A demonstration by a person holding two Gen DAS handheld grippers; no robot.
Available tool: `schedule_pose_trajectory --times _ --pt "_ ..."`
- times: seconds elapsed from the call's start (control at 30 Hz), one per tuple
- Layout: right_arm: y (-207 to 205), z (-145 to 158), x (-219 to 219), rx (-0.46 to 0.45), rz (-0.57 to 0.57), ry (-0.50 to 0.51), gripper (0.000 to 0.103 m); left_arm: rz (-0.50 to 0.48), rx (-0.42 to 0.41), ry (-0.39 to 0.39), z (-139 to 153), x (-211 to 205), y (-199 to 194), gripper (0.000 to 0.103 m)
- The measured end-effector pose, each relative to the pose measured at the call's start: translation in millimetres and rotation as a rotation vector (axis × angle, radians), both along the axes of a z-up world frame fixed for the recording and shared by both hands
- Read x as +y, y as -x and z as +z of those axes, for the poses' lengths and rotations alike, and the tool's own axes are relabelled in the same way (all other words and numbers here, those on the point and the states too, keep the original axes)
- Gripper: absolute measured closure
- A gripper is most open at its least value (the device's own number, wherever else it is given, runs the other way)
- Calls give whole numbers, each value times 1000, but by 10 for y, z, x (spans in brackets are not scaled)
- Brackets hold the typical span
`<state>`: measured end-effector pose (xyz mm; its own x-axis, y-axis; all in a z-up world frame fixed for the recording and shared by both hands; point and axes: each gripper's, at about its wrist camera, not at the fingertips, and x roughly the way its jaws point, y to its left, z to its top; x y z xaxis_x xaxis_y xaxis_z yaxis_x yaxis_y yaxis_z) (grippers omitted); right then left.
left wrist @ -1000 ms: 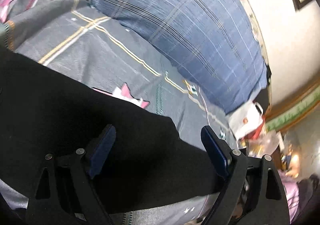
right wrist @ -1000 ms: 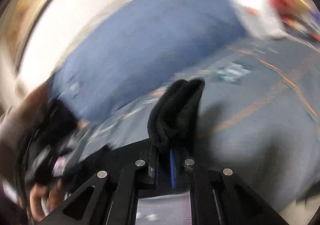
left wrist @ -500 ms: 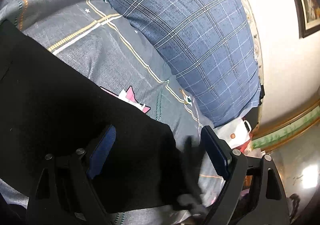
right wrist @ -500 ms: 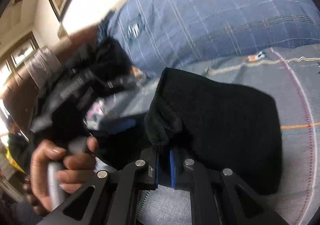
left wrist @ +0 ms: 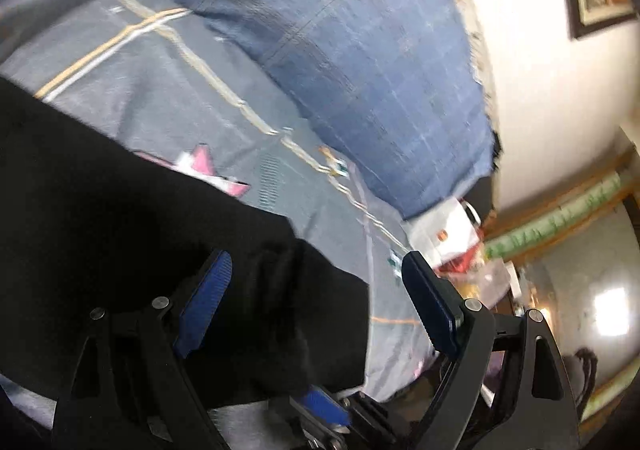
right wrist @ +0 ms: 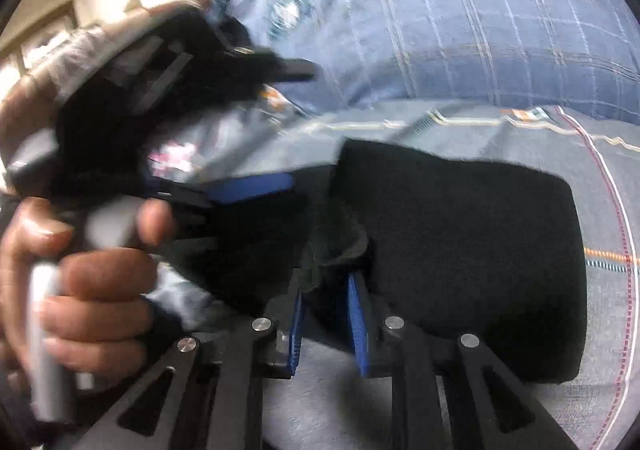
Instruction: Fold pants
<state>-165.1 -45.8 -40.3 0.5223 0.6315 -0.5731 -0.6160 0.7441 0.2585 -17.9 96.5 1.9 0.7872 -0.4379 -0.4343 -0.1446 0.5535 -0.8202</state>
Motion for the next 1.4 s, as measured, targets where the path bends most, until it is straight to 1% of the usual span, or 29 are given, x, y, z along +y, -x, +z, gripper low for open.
schedule_pose_trajectory --times 0.07,0.1,0.13,0.2,0.23,0.3,0.37,0.43,0.47,0.5,0.53,0.57,0.6,0.63,0.67,0.7,0.73,0.77,0.8,0.9,0.93,1.0,1.07,1.13,1.17,1.2,1.23,1.27,1.4 --pt "93 68 -131 36 109 -80 84 -46 -29 10 41 -68 -12 16" --pt "131 90 -186 49 141 -98 84 -76 -44 18 60 -111 -23 16" --pt "191 117 -290 43 147 -88 84 -117 -61 30 82 -171 -38 16" --pt "238 147 -501 5 91 -36 84 -197 -77 41 110 -311 -73 16" --pt "230 147 -657 -9 17 3 84 -253 -72 37 113 -416 -105 16" --pt "177 121 -917 -14 -97 42 84 -340 -52 29 110 -597 -156 16" --pt "104 67 -1141 -2 -206 86 84 -386 -66 32 138 -687 -161 16" --pt "69 42 -1252 11 -243 75 84 -413 -113 34 220 -722 -123 16" --pt "39 55 -1238 8 -240 64 84 -420 -137 40 250 -722 -106 16" --pt "33 73 -1232 4 -232 56 84 -424 -147 38 261 -726 -99 16" --pt "24 91 -1202 -8 -223 51 84 -417 -114 21 220 -732 -125 16" --pt "3 104 -1155 -20 -211 51 84 -404 -58 6 140 -723 -161 16" --pt "-44 110 -1120 -23 -207 55 84 -374 41 -6 -14 -693 -206 16" --pt "-77 99 -1086 -21 -204 57 84 -328 104 -28 -107 -634 -221 16" --pt "-148 74 -1028 -7 -204 64 84 -284 150 -48 -182 -570 -226 26" --pt "-172 32 -986 13 -203 81 83 -259 185 -24 -257 -493 -237 30" --pt "-220 -38 -949 46 -196 98 83 -253 185 2 -270 -460 -232 31" --pt "-244 -85 -920 67 -199 90 83 -251 182 5 -261 -446 -213 31" --pt "-264 -72 -936 82 -207 66 82 -254 183 -5 -261 -463 -207 31" --pt "-345 12 -1014 144 -207 17 83 -263 177 -72 -199 -568 -198 31" --pt "-379 83 -1039 145 -206 -1 83 -264 176 -80 -194 -588 -196 31" --pt "-469 263 -1060 83 -227 -6 83 -262 175 -73 -209 -584 -188 31" --pt "-633 375 -1003 61 -203 23 83 -258 173 -61 -216 -549 -190 31" --pt "-871 346 -874 90 -141 82 83 -257 171 -61 -229 -536 -202 31" --pt "-995 261 -772 121 -105 133 83 -257 169 -61 -226 -538 -202 31" --pt "-1073 162 -685 133 -86 212 83 -257 169 -59 -227 -534 -200 31" --pt "-1056 108 -608 77 -58 258 83 -253 167 -51 -234 -522 -199 31" --pt "-1029 96 -590 57 -54 268 83 -252 168 -42 -239 -514 -201 31" --pt "-1040 171 -676 83 -92 181 83 -247 165 -24 -244 -495 -209 31"
